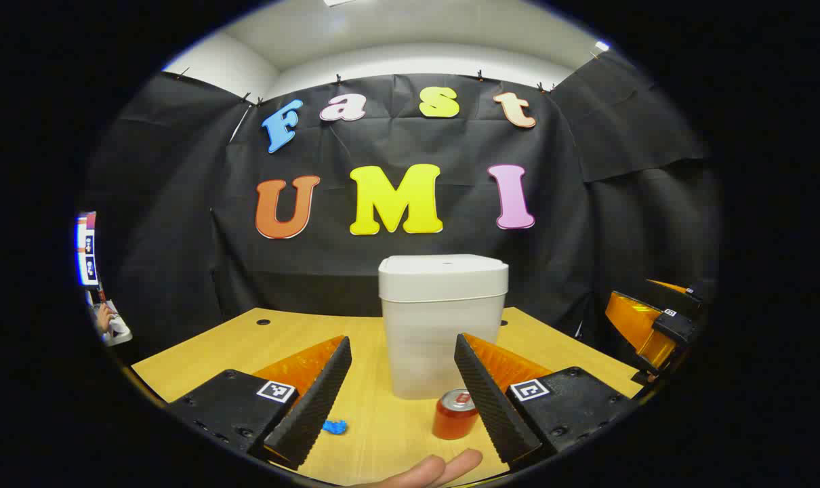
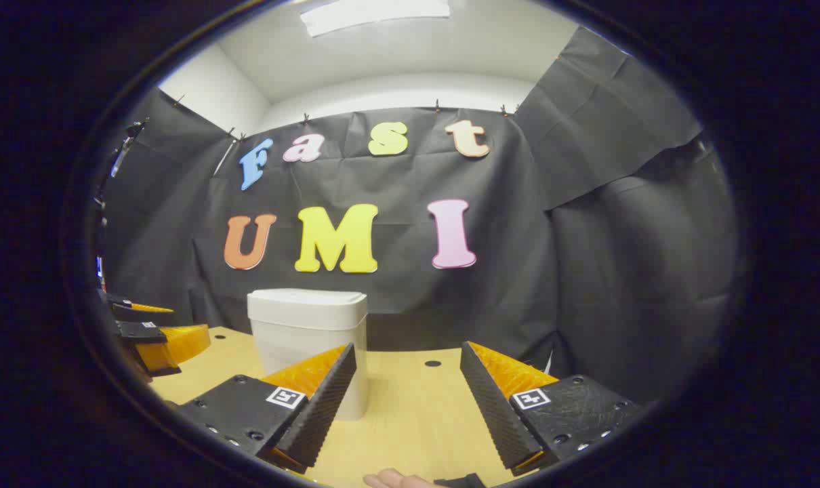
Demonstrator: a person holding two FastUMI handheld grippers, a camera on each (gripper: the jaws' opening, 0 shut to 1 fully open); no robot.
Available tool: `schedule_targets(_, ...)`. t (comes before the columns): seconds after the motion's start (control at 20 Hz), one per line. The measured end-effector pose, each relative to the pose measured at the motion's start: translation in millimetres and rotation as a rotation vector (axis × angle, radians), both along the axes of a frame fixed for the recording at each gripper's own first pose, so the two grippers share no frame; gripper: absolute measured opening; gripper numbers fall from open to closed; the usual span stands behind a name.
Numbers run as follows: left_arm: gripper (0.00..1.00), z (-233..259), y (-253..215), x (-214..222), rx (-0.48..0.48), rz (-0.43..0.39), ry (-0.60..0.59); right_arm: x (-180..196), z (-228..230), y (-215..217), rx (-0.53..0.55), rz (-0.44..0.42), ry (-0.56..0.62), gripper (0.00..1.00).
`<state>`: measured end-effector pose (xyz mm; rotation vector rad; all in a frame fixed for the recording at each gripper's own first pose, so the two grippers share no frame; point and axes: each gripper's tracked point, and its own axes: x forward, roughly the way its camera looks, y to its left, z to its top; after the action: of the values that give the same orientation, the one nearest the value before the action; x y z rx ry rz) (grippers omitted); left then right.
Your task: Press the lid of the desktop garbage bin to open it, pick up the crumpled paper on the desktop and throw it into the bin, then pick up the pop can on the desktop and drop it into the bin, and finally close the garbage bin lid.
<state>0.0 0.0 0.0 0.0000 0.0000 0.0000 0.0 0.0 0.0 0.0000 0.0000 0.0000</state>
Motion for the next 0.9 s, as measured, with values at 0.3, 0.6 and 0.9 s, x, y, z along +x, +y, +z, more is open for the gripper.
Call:
schedule_targets(0.3, 0.99, -2, 40, -19, 0.002, 0.005, -0.02, -18, -15, 25, 0.021, -0.019, 0.059, 0.93)
schedule_targets(0.6, 0.99, -7, 63, -27, -0.004, 0.01, -0.027, -26, -18, 30, 0.059, -0.028, 0.091, 0.95)
schedule_targets(0.9, 0.99, -22, 70, -24, -0.021, 0.001, 0.014, -29, -20, 28, 0.071, -0.062, 0.095, 0.96)
